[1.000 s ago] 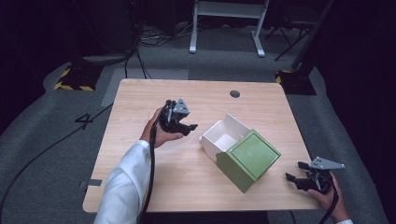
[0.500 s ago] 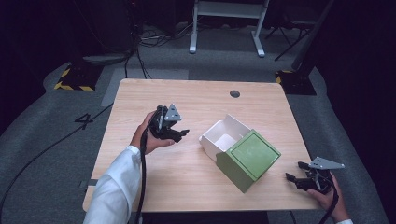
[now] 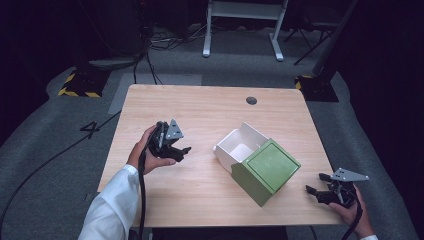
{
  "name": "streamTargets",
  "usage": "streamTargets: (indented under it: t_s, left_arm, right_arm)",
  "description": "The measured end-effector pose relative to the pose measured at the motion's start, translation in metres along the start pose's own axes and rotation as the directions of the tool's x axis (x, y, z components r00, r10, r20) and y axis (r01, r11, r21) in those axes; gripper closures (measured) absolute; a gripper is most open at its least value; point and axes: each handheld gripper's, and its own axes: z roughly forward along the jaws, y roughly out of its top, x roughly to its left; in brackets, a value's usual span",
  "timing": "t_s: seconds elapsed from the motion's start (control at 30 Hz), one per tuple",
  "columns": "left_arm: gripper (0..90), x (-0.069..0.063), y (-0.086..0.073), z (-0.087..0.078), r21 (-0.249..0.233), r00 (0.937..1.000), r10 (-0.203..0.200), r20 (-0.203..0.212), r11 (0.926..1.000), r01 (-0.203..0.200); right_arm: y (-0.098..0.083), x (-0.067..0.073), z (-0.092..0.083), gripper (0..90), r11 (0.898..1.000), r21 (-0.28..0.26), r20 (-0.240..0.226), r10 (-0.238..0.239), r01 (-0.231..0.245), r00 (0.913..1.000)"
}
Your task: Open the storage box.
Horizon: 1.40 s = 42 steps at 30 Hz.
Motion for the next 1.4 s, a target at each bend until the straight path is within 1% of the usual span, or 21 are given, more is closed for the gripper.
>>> streamTargets:
  t_s: [0.07, 0.1, 0.13, 0.2, 0.27, 0.33, 0.53, 0.6, 0.67, 0.73, 0.83, 0.93, 1.03, 1.07, 1.1, 1.13, 1.23, 1.27, 1.3, 1.33, 1.4]
  left_arm:
    - [20.5, -0.001, -0.004, -0.002, 0.015, 0.9999, 0.009, -0.007, 0.9999, -0.009]
    - [18.9, -0.002, -0.007, -0.002, 0.020, 0.9999, 0.015, -0.002, 0.9997, -0.015]
    - [17.8, -0.003, -0.009, -0.003, 0.022, 1.0000, 0.007, 0.006, 0.9997, -0.007]
    - [17.7, -0.006, -0.015, -0.004, 0.028, 0.9998, 0.019, -0.005, 0.9994, -0.019]
    - [17.7, -0.010, -0.021, -0.004, 0.037, 0.9998, 0.016, -0.008, 0.9992, -0.016]
    - [17.8, -0.013, -0.028, -0.004, 0.046, 0.9995, 0.022, -0.023, 0.9987, -0.021]
    - [18.3, -0.018, -0.053, -0.003, 0.069, 0.9993, -0.004, -0.038, 0.9976, 0.007]
    - [18.6, -0.019, -0.062, -0.003, 0.075, 0.9990, -0.026, -0.037, 0.9968, 0.029]
    - [18.6, -0.020, -0.072, -0.002, 0.082, 0.9983, -0.034, -0.048, 0.9959, 0.038]
    - [18.6, -0.022, -0.081, -0.002, 0.079, 0.9968, -0.059, -0.053, 0.9949, 0.063]
    - [18.7, -0.024, -0.095, -0.001, 0.076, 0.9940, -0.078, -0.077, 0.9935, 0.084]
    - [18.5, -0.023, -0.107, -0.001, 0.075, 0.9888, -0.126, -0.080, 0.9885, 0.132]
    - [18.1, -0.025, -0.118, 0.001, 0.077, 0.9850, -0.153, -0.081, 0.9843, 0.159]
    - [18.1, -0.025, -0.122, 0.001, 0.072, 0.9831, -0.166, -0.077, 0.9825, 0.172]
    - [18.1, -0.025, -0.126, 0.002, 0.074, 0.9796, -0.188, -0.072, 0.9784, 0.193]
    - [18.1, -0.026, -0.129, 0.002, 0.080, 0.9781, -0.195, -0.073, 0.9765, 0.201]
    - [17.9, -0.024, -0.139, 0.001, 0.047, 0.9656, -0.255, -0.051, 0.9652, 0.257]
    - [17.7, -0.023, -0.143, 0.000, 0.036, 0.9585, -0.282, -0.038, 0.9582, 0.284]
    - [17.9, -0.021, -0.147, 0.001, 0.020, 0.9491, -0.314, -0.021, 0.9490, 0.315]
    - [17.8, -0.019, -0.150, 0.000, 0.020, 0.9366, -0.350, -0.009, 0.9364, 0.350]
    - [17.1, -0.018, -0.153, -0.003, 0.023, 0.9316, -0.363, -0.026, 0.9315, 0.363]
  right_arm:
    - [0.000, 0.000, 0.000, 18.9, 1.000, 0.000, 0.000, 0.000, 0.000, 1.0000]
    - [0.000, 0.000, 0.000, 18.9, 1.000, 0.000, 0.001, 0.000, 0.000, 1.0000]
    - [0.000, 0.000, 0.000, 18.9, 1.000, 0.000, 0.001, 0.000, 0.000, 1.0000]
    - [0.000, 0.000, 0.000, 18.9, 1.000, 0.000, 0.001, 0.000, 0.000, 1.0000]
    - [0.000, 0.000, 0.000, 18.9, 1.000, 0.000, 0.001, 0.000, 0.000, 1.0000]
    - [0.000, 0.000, 0.000, 18.9, 1.000, 0.000, 0.003, 0.001, -0.001, 1.0000]
    - [0.000, 0.000, 0.000, 18.9, 1.000, 0.001, 0.005, 0.002, -0.002, 1.0000]
    - [0.000, 0.000, 0.000, 18.9, 1.000, 0.001, 0.005, 0.003, -0.003, 1.0000]
    - [0.000, 0.000, 0.000, 18.9, 1.000, 0.001, 0.005, 0.003, -0.003, 1.0000]
    - [0.000, 0.000, 0.000, 18.9, 1.000, 0.001, 0.005, 0.003, -0.003, 1.0000]
    - [0.000, 0.000, 0.000, 18.9, 1.000, 0.001, 0.005, 0.003, -0.003, 1.0000]
    - [0.000, 0.000, 0.000, 18.9, 1.000, 0.000, 0.006, 0.002, -0.002, 1.0000]
    - [0.000, 0.000, 0.000, 18.9, 1.000, 0.000, 0.006, 0.001, -0.001, 1.0000]
    - [0.000, 0.000, 0.000, 18.9, 1.000, 0.000, 0.006, 0.002, -0.002, 1.0000]
    - [0.000, 0.000, 0.000, 18.9, 1.000, 0.000, 0.006, 0.002, -0.002, 1.0000]
    - [0.000, 0.000, 0.000, 18.9, 1.000, 0.000, 0.006, 0.002, -0.002, 1.0000]
    - [0.000, 0.000, 0.000, 18.9, 1.000, 0.000, 0.006, 0.002, -0.002, 1.0000]
    - [0.000, 0.000, 0.000, 18.9, 1.000, 0.000, 0.006, 0.002, -0.002, 1.0000]
    - [0.000, 0.000, 0.000, 18.9, 1.000, 0.000, 0.006, 0.001, -0.001, 1.0000]
    - [0.000, 0.000, 0.000, 18.9, 1.000, 0.000, 0.006, 0.001, -0.001, 1.0000]
    - [0.000, 0.000, 0.000, 19.0, 1.000, 0.000, 0.006, 0.001, -0.001, 1.0000]
